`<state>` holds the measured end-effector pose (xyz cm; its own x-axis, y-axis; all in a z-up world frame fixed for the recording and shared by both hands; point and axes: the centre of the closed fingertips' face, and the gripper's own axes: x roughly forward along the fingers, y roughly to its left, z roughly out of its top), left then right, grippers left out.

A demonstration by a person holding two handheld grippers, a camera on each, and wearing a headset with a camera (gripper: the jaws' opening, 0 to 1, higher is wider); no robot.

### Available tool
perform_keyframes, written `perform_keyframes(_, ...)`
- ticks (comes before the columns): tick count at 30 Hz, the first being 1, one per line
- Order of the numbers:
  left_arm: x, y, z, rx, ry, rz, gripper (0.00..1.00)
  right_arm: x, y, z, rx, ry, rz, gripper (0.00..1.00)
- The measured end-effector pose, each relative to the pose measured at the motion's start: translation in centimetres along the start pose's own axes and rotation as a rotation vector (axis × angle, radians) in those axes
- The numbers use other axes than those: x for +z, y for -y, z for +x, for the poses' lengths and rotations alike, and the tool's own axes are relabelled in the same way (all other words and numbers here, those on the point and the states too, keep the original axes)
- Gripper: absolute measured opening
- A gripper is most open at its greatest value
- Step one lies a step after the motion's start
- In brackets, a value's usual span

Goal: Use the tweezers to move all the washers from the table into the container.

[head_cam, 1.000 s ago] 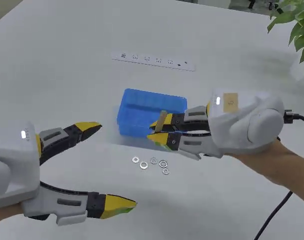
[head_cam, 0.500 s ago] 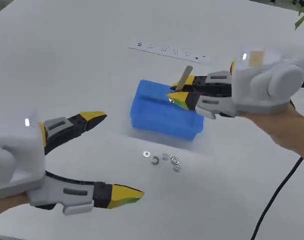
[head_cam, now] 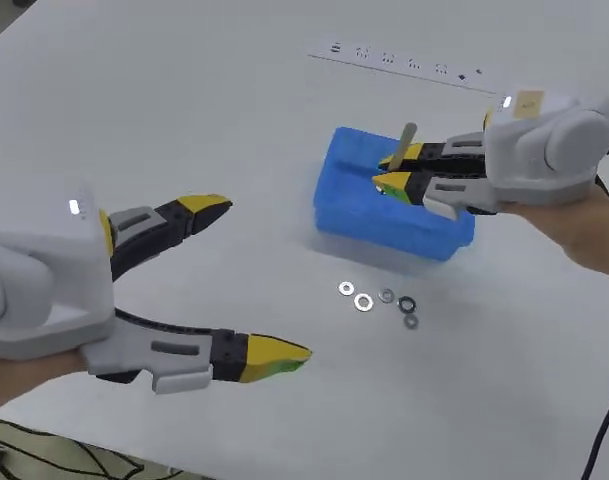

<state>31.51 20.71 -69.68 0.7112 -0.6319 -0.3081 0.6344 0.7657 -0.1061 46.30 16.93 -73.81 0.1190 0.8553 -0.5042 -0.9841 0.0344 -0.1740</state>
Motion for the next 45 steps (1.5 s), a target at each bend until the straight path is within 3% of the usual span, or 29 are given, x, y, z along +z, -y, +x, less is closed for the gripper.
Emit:
perform_keyframes(22,0.9,-2.4,-1.1,0.078,0.004,-0.013,1.0,-2.0,-0.8,0.6,0.029,-0.018,0.04,0.1)
perform_keyframes(36,1.0,-2.5,-1.4,0.076,-0.003,-0.014,1.0,-0.9,-0.5,0.3,0.023,-0.008,0.037,0.08)
perform_keyframes(41,1.6,-2.4,-0.9,0.064,0.011,-0.013,1.0,-0.6,-0.3,-0.1,0.005,-0.027,0.031,0.08)
perform_keyframes(45,2.7,-2.6,0.5,0.034,0.03,-0.003,0.99,0.5,-0.9,-0.7,0.009,-0.027,-0.001,0.08)
